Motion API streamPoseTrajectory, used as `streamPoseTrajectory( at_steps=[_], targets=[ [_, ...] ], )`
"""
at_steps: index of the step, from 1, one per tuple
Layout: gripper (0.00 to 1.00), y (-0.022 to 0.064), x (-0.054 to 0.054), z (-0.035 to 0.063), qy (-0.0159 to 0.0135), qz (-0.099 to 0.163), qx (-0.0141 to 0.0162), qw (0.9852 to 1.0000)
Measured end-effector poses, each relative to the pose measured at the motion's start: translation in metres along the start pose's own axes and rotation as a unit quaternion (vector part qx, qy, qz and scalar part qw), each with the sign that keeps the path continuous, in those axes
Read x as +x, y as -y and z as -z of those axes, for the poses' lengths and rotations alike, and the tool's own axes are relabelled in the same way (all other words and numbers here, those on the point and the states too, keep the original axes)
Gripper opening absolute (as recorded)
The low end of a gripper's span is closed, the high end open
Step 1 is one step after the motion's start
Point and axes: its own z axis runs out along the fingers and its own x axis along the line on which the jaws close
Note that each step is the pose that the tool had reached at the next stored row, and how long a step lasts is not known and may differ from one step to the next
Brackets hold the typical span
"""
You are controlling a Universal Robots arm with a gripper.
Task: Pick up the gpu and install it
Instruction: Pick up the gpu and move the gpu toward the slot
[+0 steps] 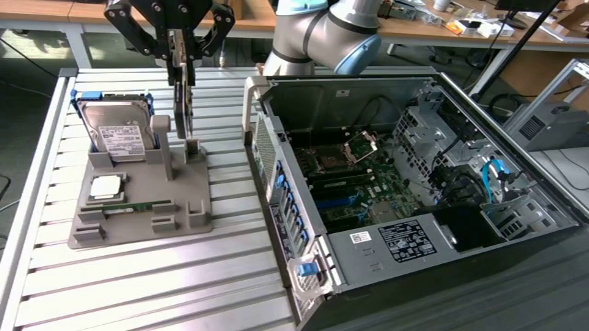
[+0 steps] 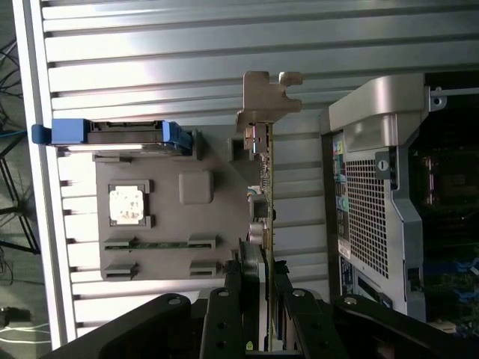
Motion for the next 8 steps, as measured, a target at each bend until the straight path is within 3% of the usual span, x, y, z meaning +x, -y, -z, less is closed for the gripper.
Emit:
streamPoseTrajectory(
  at_steps=[8],
  targets=[
    [0.27, -0.0001, -0.0001, 0.0041, 0.0, 0.0, 0.0, 1.0]
  ],
)
